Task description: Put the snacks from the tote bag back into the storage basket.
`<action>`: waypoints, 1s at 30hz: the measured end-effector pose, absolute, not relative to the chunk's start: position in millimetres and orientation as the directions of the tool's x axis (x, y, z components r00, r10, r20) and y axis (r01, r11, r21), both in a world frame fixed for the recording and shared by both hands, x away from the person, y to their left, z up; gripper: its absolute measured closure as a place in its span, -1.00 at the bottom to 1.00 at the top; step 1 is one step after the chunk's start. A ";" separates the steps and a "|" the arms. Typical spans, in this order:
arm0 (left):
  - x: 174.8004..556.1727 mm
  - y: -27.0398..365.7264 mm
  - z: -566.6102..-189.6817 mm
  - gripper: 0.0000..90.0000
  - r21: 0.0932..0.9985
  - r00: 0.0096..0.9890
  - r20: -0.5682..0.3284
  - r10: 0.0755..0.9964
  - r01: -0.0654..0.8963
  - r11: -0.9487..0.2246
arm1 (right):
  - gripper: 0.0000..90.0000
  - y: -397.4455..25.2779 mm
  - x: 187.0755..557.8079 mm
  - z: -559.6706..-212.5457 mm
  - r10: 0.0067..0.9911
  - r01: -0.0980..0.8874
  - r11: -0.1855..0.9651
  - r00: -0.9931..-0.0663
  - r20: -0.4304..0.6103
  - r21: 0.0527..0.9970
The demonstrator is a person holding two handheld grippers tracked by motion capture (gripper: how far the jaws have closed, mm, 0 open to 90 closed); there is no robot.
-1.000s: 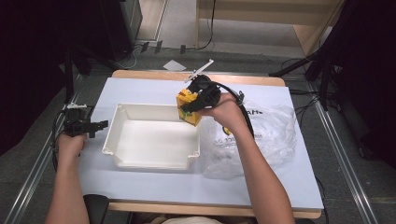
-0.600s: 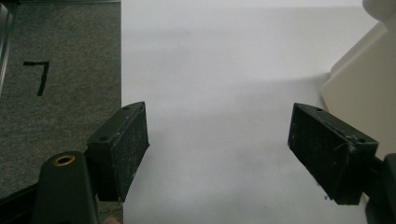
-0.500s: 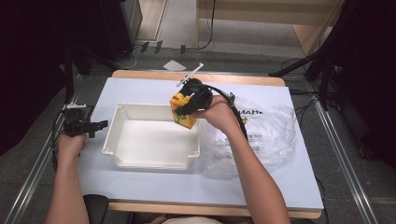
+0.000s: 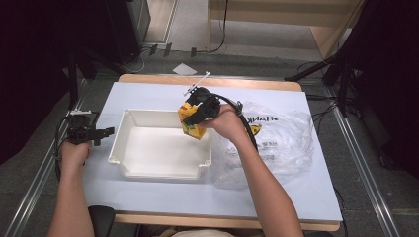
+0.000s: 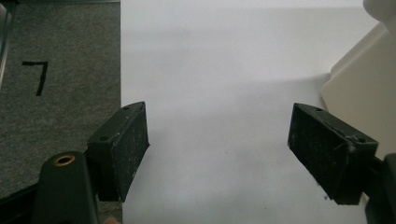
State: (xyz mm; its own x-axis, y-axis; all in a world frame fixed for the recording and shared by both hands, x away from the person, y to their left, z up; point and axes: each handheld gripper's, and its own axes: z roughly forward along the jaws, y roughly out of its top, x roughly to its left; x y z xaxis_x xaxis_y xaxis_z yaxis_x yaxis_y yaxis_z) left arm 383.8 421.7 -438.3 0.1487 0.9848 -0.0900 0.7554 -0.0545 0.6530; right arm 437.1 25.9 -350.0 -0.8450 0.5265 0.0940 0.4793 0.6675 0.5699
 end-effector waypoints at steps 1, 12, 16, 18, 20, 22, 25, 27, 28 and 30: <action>383.8 421.6 -438.4 -0.52 0.653 0.149 -0.094 0.984 0.756 -0.053 | 0.15 26.2 438.1 -351.9 0.525 0.478 0.671 -0.846 0.092 0.567; 383.9 421.8 -438.4 -0.52 0.653 0.148 -0.091 0.985 0.756 -0.053 | 0.15 30.6 443.0 -378.5 0.531 0.496 0.689 -0.842 0.097 0.529; 384.0 421.4 -438.4 -0.52 0.653 0.151 -0.091 0.984 0.755 -0.056 | 0.15 31.3 443.3 -384.9 0.529 0.496 0.696 -0.843 0.095 0.519; 383.9 421.2 -438.4 -0.52 0.654 0.149 -0.095 0.984 0.755 -0.051 | 0.15 31.8 443.7 -387.2 0.520 0.485 0.705 -0.850 0.089 0.518; 383.9 421.4 -438.5 -0.52 0.652 0.149 -0.095 0.984 0.756 -0.051 | 0.15 32.0 443.7 -389.1 0.519 0.485 0.705 -0.850 0.091 0.518; 383.8 421.4 -438.5 -0.52 0.653 0.149 -0.095 0.984 0.756 -0.052 | 0.15 32.1 443.7 -390.8 0.520 0.488 0.703 -0.849 0.093 0.518; 383.9 421.3 -438.5 -0.52 0.652 0.149 -0.095 0.984 0.756 -0.052 | 0.14 31.4 442.6 -391.0 0.522 0.489 0.701 -0.848 0.094 0.519; 384.0 421.0 -438.5 -0.52 0.652 0.150 -0.091 0.984 0.757 -0.055 | 0.14 31.2 441.9 -391.4 0.520 0.485 0.701 -0.849 0.092 0.522; 383.9 421.0 -438.5 -0.52 0.652 0.150 -0.091 0.985 0.756 -0.055 | 0.14 30.8 441.5 -391.6 0.520 0.486 0.700 -0.849 0.092 0.524; 383.9 421.4 -438.4 -0.52 0.654 0.152 -0.093 0.984 0.755 -0.054 | 0.13 29.1 440.7 -392.1 0.525 0.491 0.697 -0.846 0.095 0.522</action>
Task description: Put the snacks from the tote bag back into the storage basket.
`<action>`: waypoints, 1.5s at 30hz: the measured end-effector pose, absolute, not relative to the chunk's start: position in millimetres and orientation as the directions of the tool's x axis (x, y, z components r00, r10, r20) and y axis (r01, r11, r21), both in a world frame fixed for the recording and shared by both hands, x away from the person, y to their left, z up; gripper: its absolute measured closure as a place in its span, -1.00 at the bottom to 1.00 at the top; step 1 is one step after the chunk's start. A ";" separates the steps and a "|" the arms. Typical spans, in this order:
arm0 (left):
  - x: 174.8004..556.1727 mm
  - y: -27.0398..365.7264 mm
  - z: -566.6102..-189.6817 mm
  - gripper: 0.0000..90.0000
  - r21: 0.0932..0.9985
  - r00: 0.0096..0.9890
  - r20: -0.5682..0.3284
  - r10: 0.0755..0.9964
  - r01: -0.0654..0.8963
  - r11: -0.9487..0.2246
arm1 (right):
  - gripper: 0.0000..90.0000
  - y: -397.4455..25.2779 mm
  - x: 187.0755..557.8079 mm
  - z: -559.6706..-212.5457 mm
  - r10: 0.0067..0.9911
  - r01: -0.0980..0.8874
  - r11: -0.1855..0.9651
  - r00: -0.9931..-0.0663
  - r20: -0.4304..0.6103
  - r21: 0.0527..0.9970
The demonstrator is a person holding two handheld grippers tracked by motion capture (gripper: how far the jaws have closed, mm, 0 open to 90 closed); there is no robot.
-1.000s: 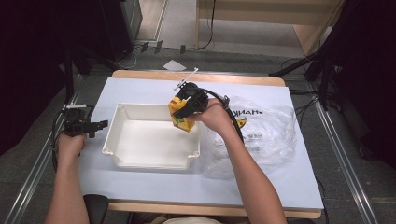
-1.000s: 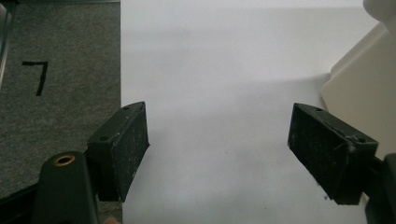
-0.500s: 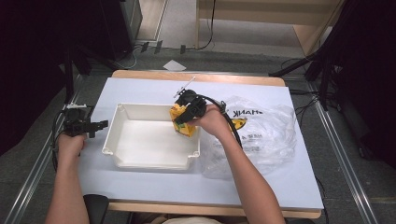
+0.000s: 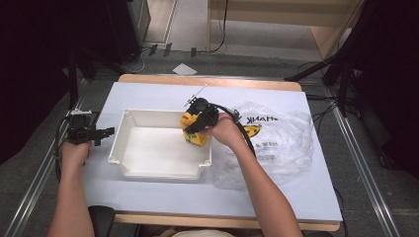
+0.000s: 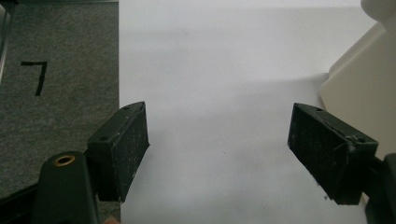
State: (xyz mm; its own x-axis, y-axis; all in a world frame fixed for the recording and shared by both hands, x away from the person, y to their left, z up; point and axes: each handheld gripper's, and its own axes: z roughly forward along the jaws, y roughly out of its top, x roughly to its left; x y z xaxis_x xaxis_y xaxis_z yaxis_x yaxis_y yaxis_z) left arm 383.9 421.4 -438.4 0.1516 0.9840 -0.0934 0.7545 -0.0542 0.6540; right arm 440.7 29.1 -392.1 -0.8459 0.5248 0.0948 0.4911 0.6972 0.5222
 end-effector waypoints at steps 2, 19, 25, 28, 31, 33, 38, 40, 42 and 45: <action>384.0 421.1 -438.5 -0.52 0.650 0.149 -0.091 0.985 0.758 -0.055 | 0.13 27.0 440.5 -392.8 0.524 0.492 0.694 -0.846 0.100 0.526; 384.0 420.8 -438.8 -0.52 0.650 0.150 -0.091 0.985 0.758 -0.055 | 0.05 20.5 432.8 -386.9 0.513 0.486 0.702 -0.852 0.102 0.521; 384.1 420.3 -438.7 -0.52 0.650 0.153 -0.090 0.984 0.758 -0.059 | 0.04 13.9 429.2 -374.3 0.522 0.495 0.685 -0.845 0.114 0.534; 384.0 420.5 -438.6 -0.52 0.650 0.151 -0.090 0.984 0.758 -0.058 | 0.04 9.7 426.4 -366.8 0.520 0.490 0.673 -0.846 0.117 0.554; 384.2 419.8 -439.1 -0.52 0.647 0.151 -0.090 0.984 0.760 -0.057 | 0.04 3.9 423.3 -357.5 0.519 0.477 0.664 -0.848 0.105 0.575; 384.3 419.8 -439.1 -0.52 0.645 0.154 -0.090 0.984 0.762 -0.060 | 0.04 0.2 421.5 -352.4 0.520 0.477 0.658 -0.847 0.106 0.582; 384.1 420.5 -439.2 -0.52 0.645 0.150 -0.089 0.985 0.762 -0.058 | 0.06 -6.9 414.8 -343.9 0.515 0.468 0.642 -0.850 0.111 0.607; 383.9 420.7 -438.9 -0.52 0.645 0.148 -0.089 0.985 0.762 -0.056 | 0.07 -8.8 411.5 -342.4 0.511 0.466 0.638 -0.852 0.116 0.613; 383.8 420.6 -438.8 -0.52 0.646 0.147 -0.088 0.985 0.761 -0.056 | 0.08 -10.1 408.1 -342.1 0.509 0.464 0.633 -0.853 0.118 0.620; 383.8 420.6 -438.8 -0.52 0.646 0.149 -0.086 0.985 0.761 -0.059 | 0.12 -11.5 403.1 -343.7 0.506 0.466 0.628 -0.853 0.128 0.624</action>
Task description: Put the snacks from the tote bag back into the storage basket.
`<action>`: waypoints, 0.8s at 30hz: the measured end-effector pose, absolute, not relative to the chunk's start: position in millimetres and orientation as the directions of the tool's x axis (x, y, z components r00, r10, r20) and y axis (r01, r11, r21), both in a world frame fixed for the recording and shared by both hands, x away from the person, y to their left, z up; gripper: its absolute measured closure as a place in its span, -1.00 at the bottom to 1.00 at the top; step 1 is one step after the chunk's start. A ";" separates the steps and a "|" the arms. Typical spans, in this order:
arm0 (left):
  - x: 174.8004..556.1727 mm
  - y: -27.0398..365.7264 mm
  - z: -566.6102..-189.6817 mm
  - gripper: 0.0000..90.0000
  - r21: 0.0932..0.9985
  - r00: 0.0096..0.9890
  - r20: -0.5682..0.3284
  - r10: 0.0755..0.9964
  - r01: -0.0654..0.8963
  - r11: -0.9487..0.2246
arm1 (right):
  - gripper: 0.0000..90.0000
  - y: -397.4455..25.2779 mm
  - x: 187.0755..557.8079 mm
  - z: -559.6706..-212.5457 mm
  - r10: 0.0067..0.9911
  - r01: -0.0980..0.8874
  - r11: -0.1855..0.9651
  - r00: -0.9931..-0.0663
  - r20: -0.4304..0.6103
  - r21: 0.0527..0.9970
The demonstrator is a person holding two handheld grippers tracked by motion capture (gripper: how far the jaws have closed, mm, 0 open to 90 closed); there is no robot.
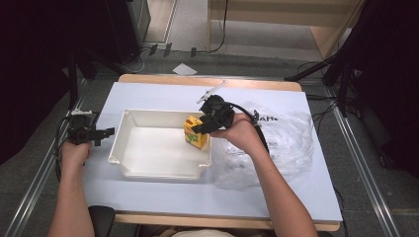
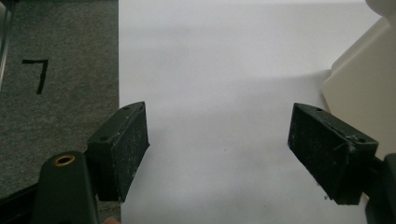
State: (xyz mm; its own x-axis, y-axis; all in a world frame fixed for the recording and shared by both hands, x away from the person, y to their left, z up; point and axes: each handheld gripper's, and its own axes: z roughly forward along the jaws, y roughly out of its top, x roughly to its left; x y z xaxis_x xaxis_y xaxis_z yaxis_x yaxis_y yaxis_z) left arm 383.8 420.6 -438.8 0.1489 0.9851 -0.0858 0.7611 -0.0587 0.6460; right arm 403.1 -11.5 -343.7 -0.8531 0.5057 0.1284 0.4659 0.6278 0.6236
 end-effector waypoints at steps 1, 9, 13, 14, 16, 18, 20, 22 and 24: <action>383.8 420.5 -438.8 -0.52 0.646 0.148 -0.088 0.985 0.761 -0.056 | 0.15 -12.2 401.6 -344.3 0.508 0.468 0.626 -0.852 0.128 0.624; 383.9 420.4 -438.9 -0.52 0.643 0.150 -0.085 0.985 0.764 -0.061 | 0.24 -17.8 391.0 -349.0 0.497 0.471 0.613 -0.854 0.154 0.634; 383.7 420.4 -438.7 -0.52 0.642 0.150 -0.083 0.985 0.764 -0.063 | 0.35 -19.2 386.5 -354.7 0.487 0.479 0.611 -0.855 0.178 0.631; 383.8 420.3 -438.8 -0.52 0.644 0.149 -0.084 0.985 0.763 -0.060 | 0.41 -19.6 385.8 -357.1 0.477 0.480 0.611 -0.858 0.191 0.629; 383.8 420.3 -438.9 -0.52 0.643 0.148 -0.084 0.985 0.763 -0.060 | 0.55 -20.0 384.3 -360.4 0.467 0.480 0.613 -0.861 0.203 0.628; 383.9 420.5 -438.9 -0.52 0.640 0.151 -0.079 0.985 0.765 -0.067 | 0.69 -20.5 382.5 -364.9 0.448 0.468 0.621 -0.870 0.206 0.628; 384.0 420.4 -439.1 -0.52 0.640 0.149 -0.081 0.985 0.766 -0.063 | 0.80 -20.0 381.2 -368.5 0.443 0.465 0.628 -0.873 0.205 0.624; 383.7 420.3 -438.8 -0.52 0.643 0.149 -0.083 0.985 0.764 -0.061 | 0.90 -18.1 380.9 -372.2 0.435 0.454 0.647 -0.880 0.192 0.613; 383.5 420.9 -438.5 -0.52 0.645 0.144 -0.084 0.986 0.762 -0.057 | 1.00 -17.1 377.8 -374.7 0.424 0.420 0.658 -0.892 0.154 0.625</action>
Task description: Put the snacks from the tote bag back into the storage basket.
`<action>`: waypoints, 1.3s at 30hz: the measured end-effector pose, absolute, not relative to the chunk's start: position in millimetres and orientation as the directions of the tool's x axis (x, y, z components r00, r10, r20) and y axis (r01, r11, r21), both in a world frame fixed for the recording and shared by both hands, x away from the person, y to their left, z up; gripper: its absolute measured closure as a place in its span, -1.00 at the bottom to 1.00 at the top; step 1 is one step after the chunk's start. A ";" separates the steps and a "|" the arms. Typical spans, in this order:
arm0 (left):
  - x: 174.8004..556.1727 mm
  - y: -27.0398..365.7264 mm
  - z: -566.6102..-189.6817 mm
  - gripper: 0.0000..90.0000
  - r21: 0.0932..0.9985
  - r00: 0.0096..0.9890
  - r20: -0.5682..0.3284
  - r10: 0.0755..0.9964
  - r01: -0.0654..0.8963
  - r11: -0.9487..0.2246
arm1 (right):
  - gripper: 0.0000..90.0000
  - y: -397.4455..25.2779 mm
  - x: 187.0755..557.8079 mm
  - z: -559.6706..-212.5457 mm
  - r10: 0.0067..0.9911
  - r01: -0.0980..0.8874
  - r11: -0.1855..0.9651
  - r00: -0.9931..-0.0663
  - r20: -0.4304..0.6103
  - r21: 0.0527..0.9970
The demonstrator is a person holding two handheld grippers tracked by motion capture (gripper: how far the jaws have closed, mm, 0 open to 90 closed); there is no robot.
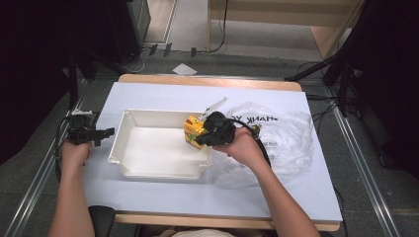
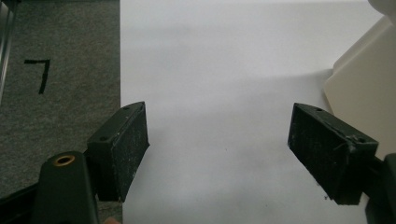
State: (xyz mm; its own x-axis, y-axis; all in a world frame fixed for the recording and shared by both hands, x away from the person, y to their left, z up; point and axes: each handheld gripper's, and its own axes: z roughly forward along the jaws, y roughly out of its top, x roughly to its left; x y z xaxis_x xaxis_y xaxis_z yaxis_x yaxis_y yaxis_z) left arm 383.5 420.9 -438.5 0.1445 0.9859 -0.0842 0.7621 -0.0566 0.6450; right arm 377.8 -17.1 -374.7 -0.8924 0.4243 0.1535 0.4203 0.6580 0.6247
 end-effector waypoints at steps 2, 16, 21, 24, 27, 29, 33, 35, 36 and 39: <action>383.6 421.3 -438.6 -0.52 0.645 0.144 -0.083 0.986 0.762 -0.057 | 1.00 -16.7 375.6 -377.9 0.426 0.407 0.654 -0.895 0.135 0.637; 383.9 421.1 -439.0 -0.52 0.645 0.145 -0.078 0.986 0.762 -0.061 | 1.00 -16.0 388.3 -402.9 0.473 0.493 0.646 -0.858 0.201 0.583; 383.7 421.4 -438.9 -0.52 0.644 0.145 -0.079 0.986 0.762 -0.061 | 1.00 -15.0 388.8 -406.2 0.475 0.497 0.649 -0.856 0.205 0.576; 383.7 421.2 -438.9 -0.52 0.645 0.144 -0.080 0.986 0.762 -0.059 | 1.00 -15.7 389.8 -406.5 0.476 0.500 0.652 -0.855 0.206 0.570; 383.8 421.3 -439.0 -0.52 0.644 0.145 -0.079 0.986 0.762 -0.061 | 1.00 -17.6 391.1 -407.0 0.479 0.505 0.649 -0.852 0.210 0.569; 383.8 421.6 -438.9 -0.52 0.643 0.146 -0.077 0.986 0.763 -0.063 | 1.00 -18.0 391.4 -406.9 0.480 0.507 0.647 -0.851 0.214 0.570; 383.6 421.6 -438.6 -0.52 0.643 0.146 -0.077 0.986 0.763 -0.063 | 1.00 -18.2 391.6 -406.7 0.480 0.507 0.648 -0.851 0.211 0.569; 383.6 421.3 -438.7 -0.52 0.644 0.145 -0.079 0.986 0.763 -0.060 | 1.00 -18.5 391.8 -406.2 0.482 0.508 0.645 -0.850 0.212 0.571; 383.6 421.3 -438.8 -0.52 0.644 0.144 -0.079 0.986 0.763 -0.060 | 1.00 -18.8 392.0 -406.0 0.484 0.507 0.644 -0.850 0.209 0.573; 383.7 421.3 -438.9 -0.52 0.644 0.145 -0.078 0.986 0.763 -0.061 | 1.00 -19.8 392.8 -405.5 0.486 0.514 0.637 -0.846 0.219 0.574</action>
State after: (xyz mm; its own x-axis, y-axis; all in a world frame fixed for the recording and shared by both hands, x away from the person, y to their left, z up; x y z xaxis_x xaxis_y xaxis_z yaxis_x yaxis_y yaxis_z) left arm 383.7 421.3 -438.9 0.1451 0.9863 -0.0783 0.7630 -0.0611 0.6435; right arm 392.8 -19.8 -405.5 -0.8461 0.4859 0.2191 0.5144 0.6370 0.5741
